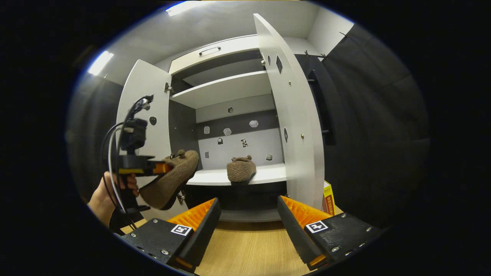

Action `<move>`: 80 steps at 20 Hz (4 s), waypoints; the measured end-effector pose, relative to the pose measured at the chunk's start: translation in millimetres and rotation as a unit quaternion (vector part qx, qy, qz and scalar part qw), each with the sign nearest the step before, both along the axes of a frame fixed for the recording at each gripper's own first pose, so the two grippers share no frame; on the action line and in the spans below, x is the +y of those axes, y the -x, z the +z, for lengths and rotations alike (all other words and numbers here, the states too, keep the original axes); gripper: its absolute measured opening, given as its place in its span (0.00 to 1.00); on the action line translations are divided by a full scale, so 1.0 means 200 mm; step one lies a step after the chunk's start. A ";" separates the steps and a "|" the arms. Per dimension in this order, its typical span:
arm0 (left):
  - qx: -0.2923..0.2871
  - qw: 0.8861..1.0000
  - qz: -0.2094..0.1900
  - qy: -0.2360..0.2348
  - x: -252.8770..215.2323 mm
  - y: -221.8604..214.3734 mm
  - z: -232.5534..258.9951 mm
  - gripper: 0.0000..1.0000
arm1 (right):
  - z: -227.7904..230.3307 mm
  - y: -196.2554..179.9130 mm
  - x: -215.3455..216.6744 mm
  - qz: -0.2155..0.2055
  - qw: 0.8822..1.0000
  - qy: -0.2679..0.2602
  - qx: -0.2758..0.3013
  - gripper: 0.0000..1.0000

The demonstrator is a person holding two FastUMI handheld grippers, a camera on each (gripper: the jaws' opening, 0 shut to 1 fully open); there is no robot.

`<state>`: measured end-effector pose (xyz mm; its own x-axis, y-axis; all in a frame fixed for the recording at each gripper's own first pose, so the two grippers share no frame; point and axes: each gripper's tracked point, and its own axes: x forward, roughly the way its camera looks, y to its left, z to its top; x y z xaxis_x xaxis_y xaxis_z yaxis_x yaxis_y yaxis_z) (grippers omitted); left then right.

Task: Grab one shoe with the right hand and put it into the shoe cabinet, grab the other shoe with the left hand and put it into the shoe cabinet; then close the right door with the right hand and the left door with the left hand.

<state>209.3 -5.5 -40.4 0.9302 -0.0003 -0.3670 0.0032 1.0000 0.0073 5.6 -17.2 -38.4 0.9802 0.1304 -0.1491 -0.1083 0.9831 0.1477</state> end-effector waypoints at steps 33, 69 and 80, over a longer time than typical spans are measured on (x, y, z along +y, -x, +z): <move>0.121 0.992 0.009 0.033 0.01 -0.79 -0.44 0.99 | -0.06 -0.02 -0.10 -0.028 0.999 -0.017 0.015 0.94; -0.107 0.994 -0.014 0.002 0.00 0.82 -0.04 0.97 | -0.04 0.09 0.25 0.057 0.998 -0.020 -0.009 0.94; -0.118 0.993 -0.019 -0.010 -0.07 1.01 -0.09 0.97 | -0.02 0.11 0.25 0.060 0.998 -0.019 -0.019 0.94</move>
<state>8.2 -19.4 -57.5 0.9898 -0.0312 -0.1390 0.0359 0.9989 0.0316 -16.0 33.5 -41.8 0.9619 0.2523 -0.1057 -0.2313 0.9564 0.1780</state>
